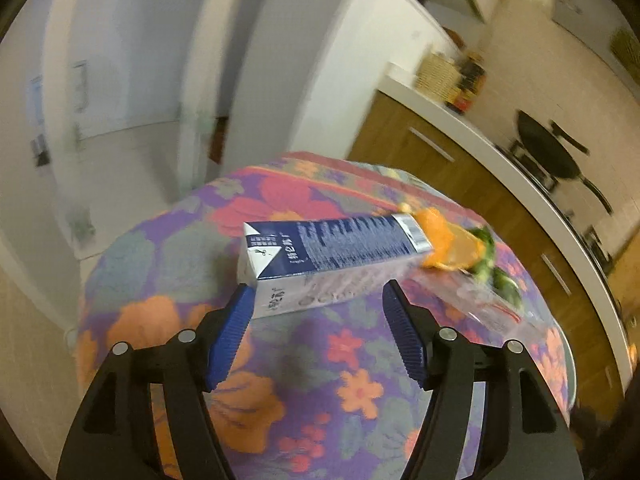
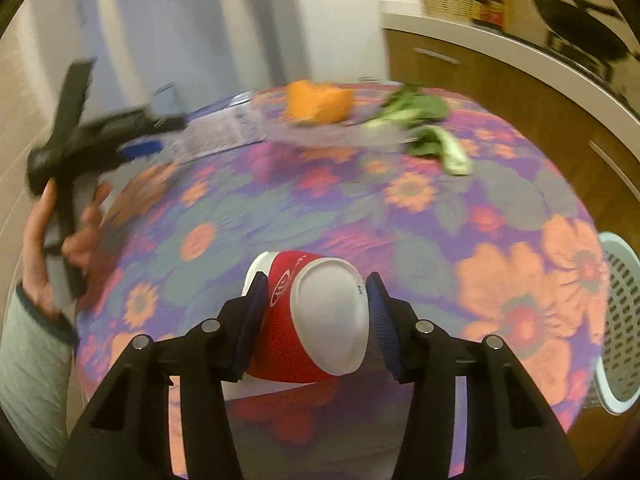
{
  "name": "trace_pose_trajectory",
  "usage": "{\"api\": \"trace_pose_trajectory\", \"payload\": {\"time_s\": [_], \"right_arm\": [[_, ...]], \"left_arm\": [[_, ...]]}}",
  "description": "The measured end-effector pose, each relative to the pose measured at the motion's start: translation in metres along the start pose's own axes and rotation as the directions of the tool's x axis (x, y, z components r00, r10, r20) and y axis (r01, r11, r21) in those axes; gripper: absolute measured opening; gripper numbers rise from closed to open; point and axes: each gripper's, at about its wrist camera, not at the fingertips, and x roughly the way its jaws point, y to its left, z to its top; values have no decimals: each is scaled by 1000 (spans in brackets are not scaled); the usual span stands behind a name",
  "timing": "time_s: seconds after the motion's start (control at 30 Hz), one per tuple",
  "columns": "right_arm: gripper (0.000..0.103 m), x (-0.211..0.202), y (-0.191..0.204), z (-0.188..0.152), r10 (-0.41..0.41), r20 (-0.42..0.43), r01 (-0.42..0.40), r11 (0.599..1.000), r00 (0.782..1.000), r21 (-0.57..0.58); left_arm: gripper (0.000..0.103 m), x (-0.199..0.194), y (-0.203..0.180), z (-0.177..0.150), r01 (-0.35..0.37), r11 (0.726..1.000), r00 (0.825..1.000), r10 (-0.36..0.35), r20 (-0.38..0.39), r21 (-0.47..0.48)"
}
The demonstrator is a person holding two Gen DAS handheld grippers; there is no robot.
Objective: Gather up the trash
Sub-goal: 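Grasp the red-and-white paper cup with the right tool while the left tool approaches the milk carton, then grasp the blue milk carton with the left tool while the right tool lifts the cup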
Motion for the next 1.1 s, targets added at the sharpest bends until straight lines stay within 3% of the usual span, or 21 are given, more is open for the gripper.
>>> {"api": "trace_pose_trajectory", "payload": {"time_s": [0.2, 0.27, 0.37, 0.47, 0.53, 0.67, 0.8, 0.97, 1.1], "right_arm": [[46, -2, -42, 8, -28, 15, 26, 996, 1000, 83], [46, -3, -50, 9, -34, 20, 32, 995, 999, 97], [46, -1, -60, 14, -32, 21, 30, 994, 999, 101], [46, -2, -68, 17, -39, 24, 37, 995, 999, 95], [46, 0, -73, 18, -30, 24, 28, 994, 999, 103], [46, 1, -75, 16, -7, 31, 4, 995, 999, 98], [46, 3, -73, 15, 16, 41, -19, 997, 999, 80], [46, 5, -73, 16, 46, 39, -48, 997, 998, 65], [46, 6, -71, 16, 74, 30, -75, 996, 997, 48]], "left_arm": [[73, -13, -23, -14, 99, 994, 995, -99, -1, 40], [73, -13, -31, -21, 212, 976, 976, -210, -53, 39], [73, -12, -54, -35, 286, 953, 954, -273, -127, 100], [73, -29, -68, -42, 196, 958, 980, -186, -68, 207], [75, -36, -60, -34, 113, 972, 994, -112, -17, 208], [84, -23, -32, -9, -70, 970, 997, 62, 39, 234], [84, 14, -7, 9, -93, 955, 994, 104, -22, 281], [83, 42, -6, 9, -35, 942, 994, 66, -83, 334], [74, 45, -14, 8, 9, 939, 996, 23, -89, 343]]}}
